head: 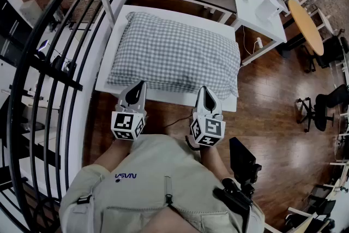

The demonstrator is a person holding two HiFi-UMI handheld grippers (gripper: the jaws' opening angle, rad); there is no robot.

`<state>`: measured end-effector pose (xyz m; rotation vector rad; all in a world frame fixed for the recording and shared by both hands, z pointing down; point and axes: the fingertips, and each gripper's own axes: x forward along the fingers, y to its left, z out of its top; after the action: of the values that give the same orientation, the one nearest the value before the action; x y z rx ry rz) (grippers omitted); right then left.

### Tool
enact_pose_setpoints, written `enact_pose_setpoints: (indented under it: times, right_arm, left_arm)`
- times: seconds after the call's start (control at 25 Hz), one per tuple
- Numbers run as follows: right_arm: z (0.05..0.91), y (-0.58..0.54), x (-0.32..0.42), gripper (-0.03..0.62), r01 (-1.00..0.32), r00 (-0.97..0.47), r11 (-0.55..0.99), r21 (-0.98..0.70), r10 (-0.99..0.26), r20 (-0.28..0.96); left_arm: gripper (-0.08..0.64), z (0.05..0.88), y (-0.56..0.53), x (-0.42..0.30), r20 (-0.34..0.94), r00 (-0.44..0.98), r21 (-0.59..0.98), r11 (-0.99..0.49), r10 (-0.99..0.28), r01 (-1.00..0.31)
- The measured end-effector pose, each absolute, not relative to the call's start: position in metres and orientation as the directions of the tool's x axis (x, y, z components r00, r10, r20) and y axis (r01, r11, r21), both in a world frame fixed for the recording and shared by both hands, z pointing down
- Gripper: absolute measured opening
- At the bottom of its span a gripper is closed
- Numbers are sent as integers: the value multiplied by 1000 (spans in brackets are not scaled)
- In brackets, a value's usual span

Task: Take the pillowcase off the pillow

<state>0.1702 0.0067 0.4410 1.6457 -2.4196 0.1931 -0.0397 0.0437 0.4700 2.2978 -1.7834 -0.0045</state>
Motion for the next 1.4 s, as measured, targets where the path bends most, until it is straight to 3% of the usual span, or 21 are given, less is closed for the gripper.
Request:
enact_pose_setpoints:
  times: [0.32, 0.36, 0.68, 0.84, 1.04, 1.12, 1.2, 1.4]
  right_arm:
    - [451, -30, 35, 6, -866, -468, 498, 42, -838, 280]
    - [456, -31, 15, 32, -842, -500, 537, 53, -814, 297]
    - [514, -46, -114, 178, -547, -694, 829, 115, -526, 492]
    - [557, -43, -150, 202, -358, -691, 915, 184, -392, 608]
    - [628, -55, -150, 200, -230, -543, 932, 279, -361, 758]
    - [641, -63, -143, 110, -200, -493, 910, 364, -414, 765]
    - [635, -57, -140, 23, -193, -508, 906, 376, -420, 752]
    - [580, -46, -126, 15, -312, -611, 917, 249, -395, 686]
  left_arm:
    - [2, 480, 16, -148, 173, 247, 162, -220, -953, -962]
    - [9, 483, 16, -159, 183, 236, 161, -207, -954, -965]
    - [70, 495, 20, -215, 245, 55, 143, -20, -968, -990]
    - [72, 499, 34, -221, 268, -47, 138, 87, -962, -987]
    - [72, 499, 52, -211, 285, -134, 122, 175, -949, -977]
    - [72, 506, 54, -209, 295, -135, 127, 179, -946, -976]
    - [72, 516, 54, -217, 316, -128, 138, 179, -940, -974]
    - [72, 530, 15, -241, 354, -5, 113, 48, -935, -992]
